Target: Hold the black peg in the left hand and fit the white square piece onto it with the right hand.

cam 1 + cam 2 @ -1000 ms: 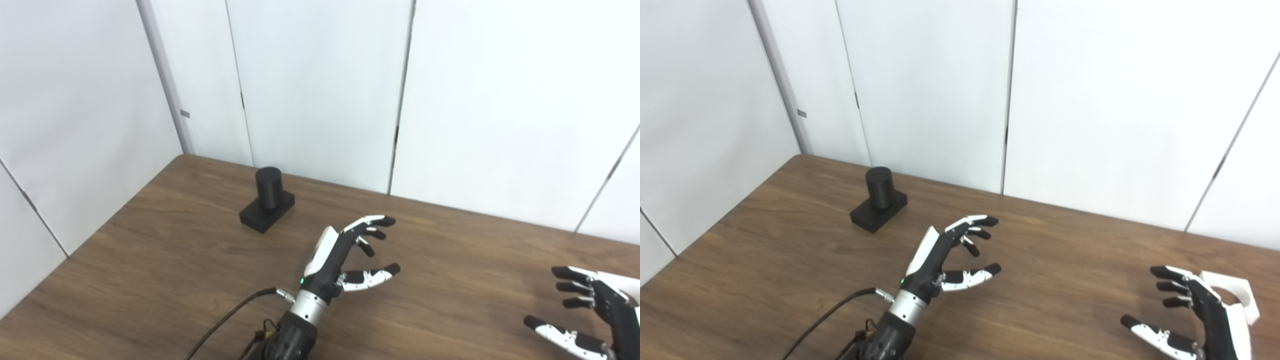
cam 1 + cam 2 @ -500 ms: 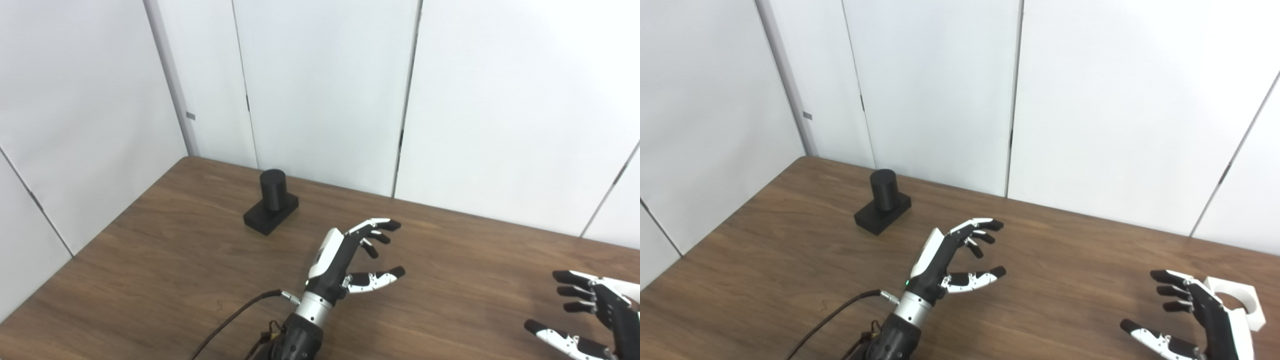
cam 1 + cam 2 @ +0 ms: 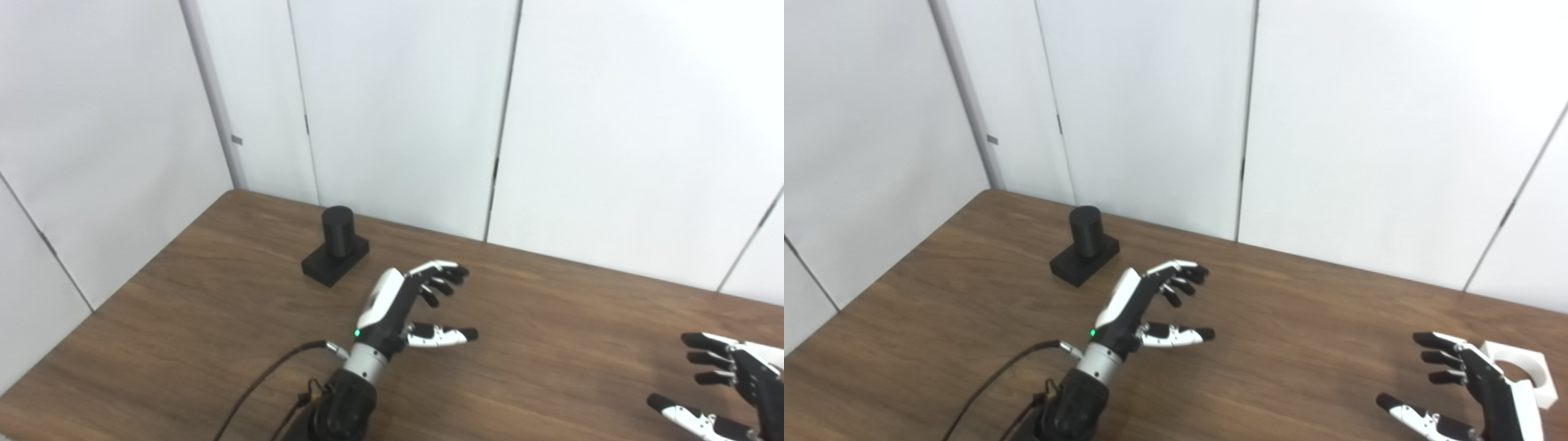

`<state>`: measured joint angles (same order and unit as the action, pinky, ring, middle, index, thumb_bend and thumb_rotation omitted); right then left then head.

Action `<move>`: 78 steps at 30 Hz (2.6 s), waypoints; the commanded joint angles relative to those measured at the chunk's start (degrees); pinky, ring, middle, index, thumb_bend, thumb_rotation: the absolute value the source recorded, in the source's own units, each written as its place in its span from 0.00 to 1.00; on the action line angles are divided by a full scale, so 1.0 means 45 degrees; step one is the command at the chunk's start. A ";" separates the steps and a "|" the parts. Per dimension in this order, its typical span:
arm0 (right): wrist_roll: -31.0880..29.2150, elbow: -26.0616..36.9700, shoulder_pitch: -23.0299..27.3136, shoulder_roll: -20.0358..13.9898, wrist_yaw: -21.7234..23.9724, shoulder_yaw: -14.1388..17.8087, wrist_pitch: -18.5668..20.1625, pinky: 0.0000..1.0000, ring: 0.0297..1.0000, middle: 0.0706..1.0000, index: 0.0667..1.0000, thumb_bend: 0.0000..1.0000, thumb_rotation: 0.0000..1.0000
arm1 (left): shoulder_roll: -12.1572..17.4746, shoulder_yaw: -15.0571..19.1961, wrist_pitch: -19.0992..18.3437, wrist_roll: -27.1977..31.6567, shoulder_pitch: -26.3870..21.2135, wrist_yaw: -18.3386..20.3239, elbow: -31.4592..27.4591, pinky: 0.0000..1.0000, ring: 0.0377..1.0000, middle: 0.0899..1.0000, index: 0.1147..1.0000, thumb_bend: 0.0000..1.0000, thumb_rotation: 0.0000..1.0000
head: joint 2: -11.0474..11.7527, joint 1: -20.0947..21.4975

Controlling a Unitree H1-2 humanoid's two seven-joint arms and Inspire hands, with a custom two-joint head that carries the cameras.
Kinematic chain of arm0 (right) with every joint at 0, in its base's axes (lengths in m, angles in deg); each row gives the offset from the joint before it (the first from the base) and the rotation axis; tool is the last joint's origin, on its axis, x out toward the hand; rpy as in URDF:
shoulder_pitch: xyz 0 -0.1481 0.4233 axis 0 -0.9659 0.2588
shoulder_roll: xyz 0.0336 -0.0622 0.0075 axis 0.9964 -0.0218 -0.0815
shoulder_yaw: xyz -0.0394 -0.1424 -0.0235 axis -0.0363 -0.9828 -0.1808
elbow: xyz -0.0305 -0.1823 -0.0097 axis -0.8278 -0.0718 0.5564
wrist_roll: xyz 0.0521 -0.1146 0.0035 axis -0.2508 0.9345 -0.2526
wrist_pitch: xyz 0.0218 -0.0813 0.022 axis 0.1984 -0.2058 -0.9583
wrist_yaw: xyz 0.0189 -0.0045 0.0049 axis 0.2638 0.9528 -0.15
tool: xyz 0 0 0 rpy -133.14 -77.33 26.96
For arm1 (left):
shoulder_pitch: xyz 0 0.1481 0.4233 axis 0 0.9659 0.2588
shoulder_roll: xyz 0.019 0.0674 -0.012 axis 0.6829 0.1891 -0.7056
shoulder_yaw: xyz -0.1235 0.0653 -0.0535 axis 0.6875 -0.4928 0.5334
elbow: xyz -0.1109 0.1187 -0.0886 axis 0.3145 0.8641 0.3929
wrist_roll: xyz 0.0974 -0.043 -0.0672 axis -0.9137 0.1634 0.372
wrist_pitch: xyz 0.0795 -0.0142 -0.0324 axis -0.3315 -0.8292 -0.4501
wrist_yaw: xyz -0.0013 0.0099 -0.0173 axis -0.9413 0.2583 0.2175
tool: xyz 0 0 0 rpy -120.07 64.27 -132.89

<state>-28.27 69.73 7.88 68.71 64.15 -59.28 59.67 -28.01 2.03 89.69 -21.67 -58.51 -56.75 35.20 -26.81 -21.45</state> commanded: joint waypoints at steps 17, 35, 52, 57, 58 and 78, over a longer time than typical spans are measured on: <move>-0.0074 0.0555 0.0349 -0.0126 -0.0040 0.0105 -0.0257 0.55 0.66 0.68 0.62 0.61 0.00 | 0.1016 0.1358 -0.1624 -0.1638 -0.1176 -0.1469 -0.1281 0.66 0.77 0.81 0.84 0.84 0.18 | -0.0011 -0.0086; 0.1050 0.0436 0.0402 -0.0174 -0.0342 0.0098 -0.0306 0.53 0.62 0.65 0.62 0.67 0.00 | 0.2687 0.2018 -0.4538 -0.3557 -0.2181 -0.1918 -0.1517 0.81 0.96 0.96 0.91 0.93 0.36 | -0.0035 -0.0175; 0.1097 0.0733 0.0422 -0.0015 -0.0242 0.0045 0.0107 0.54 0.62 0.66 0.63 0.62 0.00 | 0.4046 0.1145 -0.8222 -0.6249 -0.3106 0.0126 -0.0935 0.82 1.00 0.99 0.78 1.00 0.60 | -0.0102 -0.0251; 0.1066 0.0787 0.0405 -0.0045 -0.0218 0.0032 0.0087 0.56 0.63 0.65 0.61 0.59 0.00 | 0.4269 0.1044 -0.8244 -0.6704 -0.3375 0.1099 -0.0295 0.83 1.00 1.00 0.78 1.00 0.66 | -0.0164 -0.0271; 0.1067 0.0810 0.0399 -0.0045 -0.0214 0.0032 0.0094 0.56 0.63 0.65 0.61 0.59 0.00 | 0.4274 0.1063 -0.8245 -0.6811 -0.3414 0.1340 -0.0235 0.85 1.00 1.00 0.78 1.00 0.66 | -0.0164 -0.0271; 0.1169 0.1165 0.0270 -0.0029 -0.0152 0.0035 0.0263 0.54 0.61 0.63 0.60 0.59 0.00 | 0.5231 -0.0951 -0.8226 -0.7885 -0.4435 0.3644 0.3024 0.91 1.00 1.00 0.79 1.00 0.67 | -0.0432 -0.0119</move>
<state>-23.05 72.53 7.88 68.83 64.00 -59.41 61.58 -6.81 -2.30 52.85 -56.40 -74.65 -39.45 49.36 -28.74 -21.97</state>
